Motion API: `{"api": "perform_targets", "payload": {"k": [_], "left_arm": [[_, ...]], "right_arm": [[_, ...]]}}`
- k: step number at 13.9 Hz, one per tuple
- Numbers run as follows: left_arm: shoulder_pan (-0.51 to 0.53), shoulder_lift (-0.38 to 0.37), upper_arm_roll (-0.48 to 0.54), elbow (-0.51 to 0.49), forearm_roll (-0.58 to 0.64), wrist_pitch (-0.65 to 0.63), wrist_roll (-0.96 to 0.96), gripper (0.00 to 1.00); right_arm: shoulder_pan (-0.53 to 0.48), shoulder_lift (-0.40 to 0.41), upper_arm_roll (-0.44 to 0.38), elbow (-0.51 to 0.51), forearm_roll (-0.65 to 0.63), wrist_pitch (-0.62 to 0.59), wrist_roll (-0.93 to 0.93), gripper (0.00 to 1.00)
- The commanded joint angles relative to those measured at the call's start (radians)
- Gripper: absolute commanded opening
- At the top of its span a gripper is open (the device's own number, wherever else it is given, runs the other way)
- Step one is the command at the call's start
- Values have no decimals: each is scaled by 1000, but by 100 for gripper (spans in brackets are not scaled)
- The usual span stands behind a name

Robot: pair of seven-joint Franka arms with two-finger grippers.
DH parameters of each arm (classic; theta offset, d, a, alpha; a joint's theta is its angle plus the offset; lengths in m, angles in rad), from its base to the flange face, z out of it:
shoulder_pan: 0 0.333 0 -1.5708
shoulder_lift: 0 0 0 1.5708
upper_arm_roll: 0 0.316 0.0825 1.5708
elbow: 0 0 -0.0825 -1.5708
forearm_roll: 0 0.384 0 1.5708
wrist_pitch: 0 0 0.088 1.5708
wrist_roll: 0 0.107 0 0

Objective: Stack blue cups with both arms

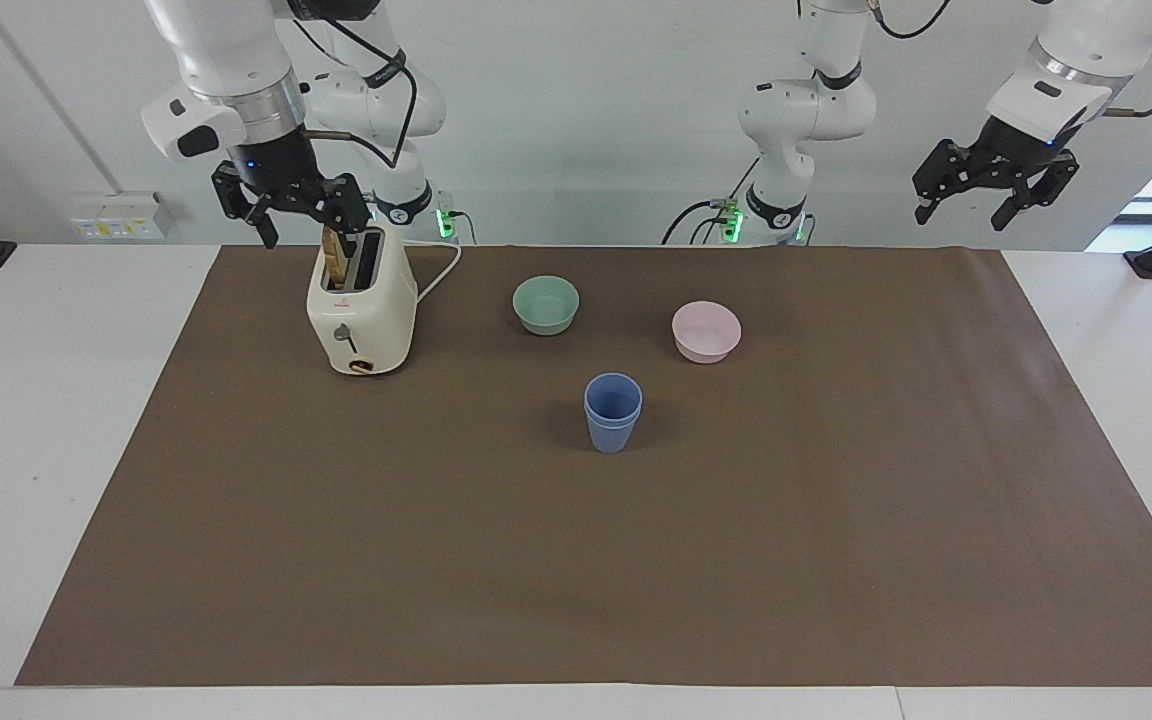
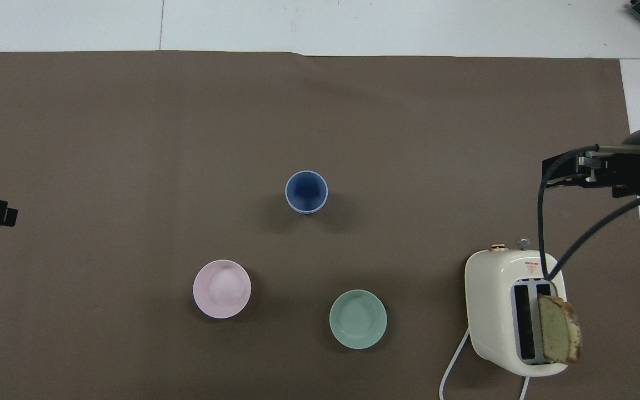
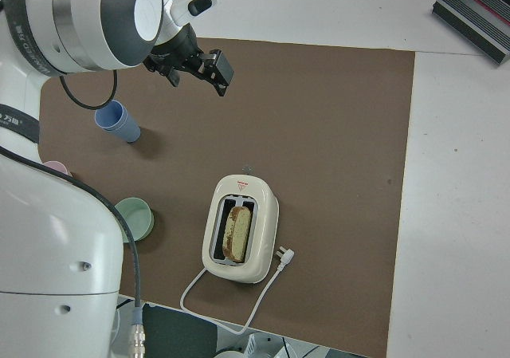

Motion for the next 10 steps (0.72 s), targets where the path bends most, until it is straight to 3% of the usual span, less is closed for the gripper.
{"api": "perform_targets", "payload": {"k": [1,3,10], "left_arm": [[1,-7,4,-10,-11,-8,-9,100],[3,-8,4,-10,-11,-8,-8,100],[7,-7,4,-7,-11,-6,-8,100]], "right_arm": [[45,6,-42,4,-8,10,-30,100],[105,4,-117,4,-5,10,-31,100],[103,3,-117,4,-7,10,-28,100]]}}
